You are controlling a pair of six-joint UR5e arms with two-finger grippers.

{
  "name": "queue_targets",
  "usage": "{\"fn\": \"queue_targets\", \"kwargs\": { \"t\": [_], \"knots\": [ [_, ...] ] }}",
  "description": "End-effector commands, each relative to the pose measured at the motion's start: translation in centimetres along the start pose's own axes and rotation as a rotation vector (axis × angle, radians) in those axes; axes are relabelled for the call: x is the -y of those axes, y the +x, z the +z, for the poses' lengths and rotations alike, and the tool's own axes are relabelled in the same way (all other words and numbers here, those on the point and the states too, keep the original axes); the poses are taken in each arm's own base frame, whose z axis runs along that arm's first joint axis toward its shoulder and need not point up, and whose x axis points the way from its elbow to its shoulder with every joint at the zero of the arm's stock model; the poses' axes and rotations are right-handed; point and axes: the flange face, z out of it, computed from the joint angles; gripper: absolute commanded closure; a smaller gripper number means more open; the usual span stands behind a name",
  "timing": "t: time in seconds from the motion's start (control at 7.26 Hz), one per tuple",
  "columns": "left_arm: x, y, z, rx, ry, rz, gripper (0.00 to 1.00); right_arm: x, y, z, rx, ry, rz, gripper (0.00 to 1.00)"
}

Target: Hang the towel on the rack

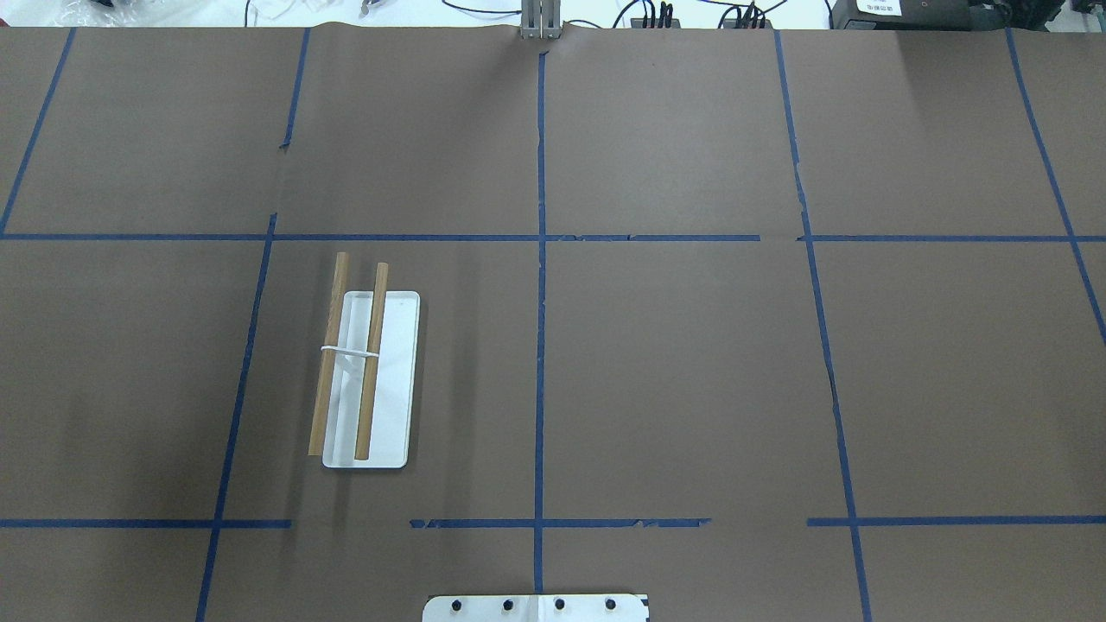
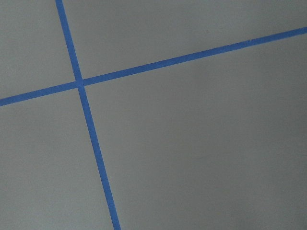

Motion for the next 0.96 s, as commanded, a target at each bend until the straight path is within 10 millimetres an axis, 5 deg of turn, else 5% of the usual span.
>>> {"fn": "queue_targets", "kwargs": {
  "t": [0.0, 0.28, 0.41, 0.55, 0.83],
  "knots": [
    [0.1, 0.4, -0.1, -0.018, 0.003, 0.005, 0.0, 2.5, -4.2, -5.0, 0.092, 0.117, -0.027, 1.0],
    [1.0, 1.8, -1.4, -0.018, 0.04, 0.046, 0.0, 6.7, -11.1, -10.4, 0.214, 0.197, 0.082, 1.0],
    [2.1, 2.1, -1.6, -0.017, 0.049, 0.057, 0.0, 8.9, -16.8, -13.0, 0.29, 0.211, 0.093, 1.0],
    [3.8, 2.6, -2.0, -0.019, 0.063, 0.066, 0.0, 10.6, -23.4, -15.3, 0.345, 0.205, 0.122, 1.0],
    [6.3, 4.1, -3.3, -0.026, 0.11, 0.068, 0.0, 14.1, -40.0, -18.7, 0.462, 0.129, 0.242, 1.0]
  ]
}}
